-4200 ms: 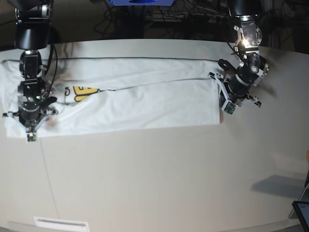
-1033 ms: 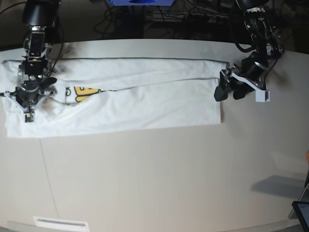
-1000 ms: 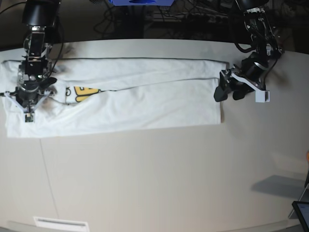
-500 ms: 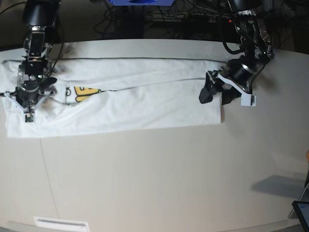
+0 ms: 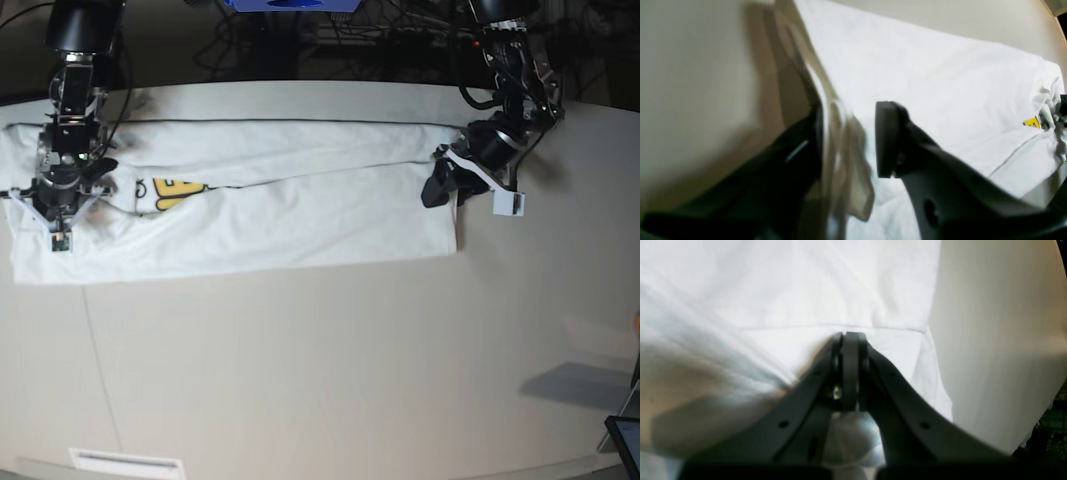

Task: Fold the T-shirt properly
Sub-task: 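Release the left gripper and regrasp the strip's end edge, then lift the strip end with the left gripper and fold it toward the right gripper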

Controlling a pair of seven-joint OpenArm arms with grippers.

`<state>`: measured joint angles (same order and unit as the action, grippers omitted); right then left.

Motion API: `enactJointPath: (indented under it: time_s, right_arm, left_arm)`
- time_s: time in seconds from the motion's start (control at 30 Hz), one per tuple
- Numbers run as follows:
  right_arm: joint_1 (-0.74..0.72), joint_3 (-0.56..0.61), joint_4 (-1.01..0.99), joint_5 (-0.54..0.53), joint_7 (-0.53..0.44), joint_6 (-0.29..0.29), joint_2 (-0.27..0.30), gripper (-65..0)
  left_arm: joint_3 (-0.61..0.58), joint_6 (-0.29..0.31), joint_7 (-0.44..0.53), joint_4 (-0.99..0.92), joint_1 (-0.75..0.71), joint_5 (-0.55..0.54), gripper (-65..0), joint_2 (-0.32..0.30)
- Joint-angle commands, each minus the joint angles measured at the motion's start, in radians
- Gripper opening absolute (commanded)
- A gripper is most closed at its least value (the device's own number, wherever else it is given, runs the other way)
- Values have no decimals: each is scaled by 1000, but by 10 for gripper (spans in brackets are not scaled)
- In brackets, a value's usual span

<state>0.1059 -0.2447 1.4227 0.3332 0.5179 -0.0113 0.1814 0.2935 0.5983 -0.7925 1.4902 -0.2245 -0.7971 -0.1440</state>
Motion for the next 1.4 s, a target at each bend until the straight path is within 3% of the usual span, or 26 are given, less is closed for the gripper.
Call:
enactJointPath:
  time_s: [0.0, 0.1, 0.13, 0.4, 0.57, 0.73, 0.9, 1.07, 1.27, 1.37]
  right_arm:
    - [1, -6, 8, -1, 25, 3, 10, -650]
    - [2, -6, 8, -1, 25, 3, 10, -650]
    - [2, -8, 8, -1, 25, 3, 10, -650]
    - [4, -8, 8, -1, 25, 3, 10, -650]
    - [4, -3, 8, -1, 25, 3, 10, -650]
    - [4, -3, 8, -1, 25, 3, 10, -650]
    - [4, -3, 8, -1, 25, 3, 10, -650]
    - [4, -6, 7, -1, 25, 3, 10, -650]
    - [4, -3, 7, -1, 25, 3, 10, -650]
    - [4, -8, 5, -1, 25, 3, 10, -650]
  left_arm:
    - [-3, -21, -54, 0, -9, 38, -487, -6]
    - [-3, -21, -54, 0, -8, 40, -630, -6]
    - [-1, -21, -54, 0, -6, 40, -650, -6]
    - [0, -21, -52, 20, -3, 43, -650, -9]
    - [29, -24, -58, 132, -23, 44, -650, -7]
    - [-6, -151, -60, 234, -26, 44, -650, -7]
    - [-92, -166, -60, 321, -26, 44, -650, -10]
    - [-219, -303, -78, 393, -19, 44, -650, -7]
    - [-354, -326, -81, 432, 20, 44, -650, -3]
    - [-442, -407, -80, 430, 49, 44, -650, -3]
